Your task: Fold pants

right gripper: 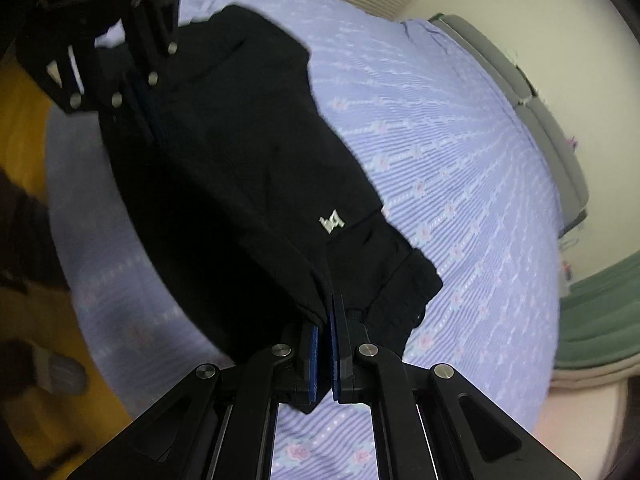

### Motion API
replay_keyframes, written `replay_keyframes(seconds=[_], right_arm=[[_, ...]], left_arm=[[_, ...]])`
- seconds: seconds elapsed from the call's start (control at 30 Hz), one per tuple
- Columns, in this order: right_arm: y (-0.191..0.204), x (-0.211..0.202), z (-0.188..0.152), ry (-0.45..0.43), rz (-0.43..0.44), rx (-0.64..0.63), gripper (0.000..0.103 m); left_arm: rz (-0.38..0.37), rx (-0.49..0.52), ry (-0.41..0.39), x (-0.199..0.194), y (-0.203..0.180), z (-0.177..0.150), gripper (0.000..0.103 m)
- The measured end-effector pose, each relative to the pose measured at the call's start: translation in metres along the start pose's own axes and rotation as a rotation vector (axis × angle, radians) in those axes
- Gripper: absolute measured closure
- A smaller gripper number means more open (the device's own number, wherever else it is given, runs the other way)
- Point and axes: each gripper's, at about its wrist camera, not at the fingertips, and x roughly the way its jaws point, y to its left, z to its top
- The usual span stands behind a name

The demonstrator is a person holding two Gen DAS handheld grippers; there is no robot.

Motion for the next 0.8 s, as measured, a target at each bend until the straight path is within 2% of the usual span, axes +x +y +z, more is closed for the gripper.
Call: replay_keyframes(seconds=[0.33,0.57,0.67,0.7,0.73,0.77,0.8], right_arm=[[0.048,0.032,-0.031,0.020,-0.073,-0.022,0.097],[0.052,0.036,-0.031,0.029,-0.115,0.030,0.097],[0.048,0.032,-0.026,0.027,-0.114,0.040,0.089],[0.049,0.030,-0.025,0.024,-0.111,0.048,0.086],[0.050,0.026,-0.024,0.021,-0.107,0.059,0.078],[0.049,0.022,-0.023,0.018,-0.104,0.070,0.074],[0.049,0.015,-0.022,0.014,-0.112,0.080,0.065]], left_arm=[[0.060,0.001,0.037,0.030,-0.019,-0.023,0.098],[0.091,0.049,0.037,0.022,-0.024,-0.023,0.098],[0.101,0.021,0.017,0.008,-0.022,-0.020,0.097],[0.110,0.008,0.006,0.001,-0.021,-0.019,0.091],[0.120,-0.005,-0.007,-0.006,-0.020,-0.018,0.080],[0.125,-0.017,-0.021,-0.012,-0.019,-0.020,0.073],[0.131,-0.029,-0.037,-0.019,-0.019,-0.019,0.061]])
